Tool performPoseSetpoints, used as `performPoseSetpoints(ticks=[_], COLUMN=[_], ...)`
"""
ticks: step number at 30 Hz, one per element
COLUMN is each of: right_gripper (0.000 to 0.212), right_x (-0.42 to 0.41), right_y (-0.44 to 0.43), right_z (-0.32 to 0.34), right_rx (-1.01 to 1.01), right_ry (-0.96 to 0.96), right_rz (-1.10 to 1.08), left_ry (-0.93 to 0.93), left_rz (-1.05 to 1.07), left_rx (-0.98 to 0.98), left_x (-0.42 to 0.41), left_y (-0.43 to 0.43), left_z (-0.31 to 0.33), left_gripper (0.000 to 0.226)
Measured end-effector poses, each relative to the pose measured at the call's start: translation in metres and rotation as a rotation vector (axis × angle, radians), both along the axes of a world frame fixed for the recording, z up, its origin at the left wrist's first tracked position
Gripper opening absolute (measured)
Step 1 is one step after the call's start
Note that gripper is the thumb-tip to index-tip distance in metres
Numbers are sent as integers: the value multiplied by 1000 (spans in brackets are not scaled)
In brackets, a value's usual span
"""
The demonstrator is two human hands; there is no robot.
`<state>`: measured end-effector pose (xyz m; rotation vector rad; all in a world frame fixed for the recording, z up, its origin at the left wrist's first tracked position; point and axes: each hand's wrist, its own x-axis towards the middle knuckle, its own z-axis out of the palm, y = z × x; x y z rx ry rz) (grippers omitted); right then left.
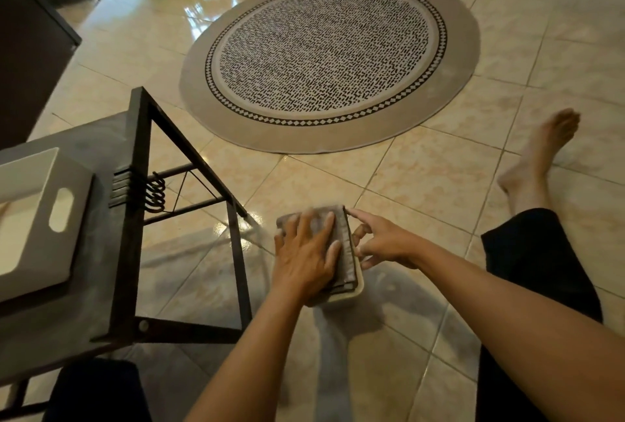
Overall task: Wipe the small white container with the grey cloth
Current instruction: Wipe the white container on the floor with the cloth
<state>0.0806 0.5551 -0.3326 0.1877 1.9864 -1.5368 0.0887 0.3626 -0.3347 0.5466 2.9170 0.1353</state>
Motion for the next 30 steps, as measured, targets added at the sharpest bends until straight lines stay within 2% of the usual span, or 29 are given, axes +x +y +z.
performPoseSetpoints(ticks=[3,8,12,17,21,27,30], right_gripper=[92,94,92,91,89,91,89], right_x=[-2,-2,-2,-2,-1,-2,-1], right_y=[-4,-8,-9,-9,-12,-10,-11], right_z=[-1,-4,-5,-5,-3,-2,0], right_rx=[-22,-22,-29,-18,6,-11,-21], right_ry=[-11,-14,-14,-12,4,-6,-4], right_rz=[-10,-6,-16,2,-8,14,5], left_ry=[-74,-29,-81,-82,-81,-56,-66], left_rz=[-92,1,95,87,189,89,197], left_rx=[25,42,63,114,171,126,151], left_x=[12,-1,6,20,11,18,5], left_y=[-17,4,5,13,1,12,1], left_z=[-14,-17,-23,-21,-22,-22,-24], left_gripper=[67,70,70,67,68,64,65])
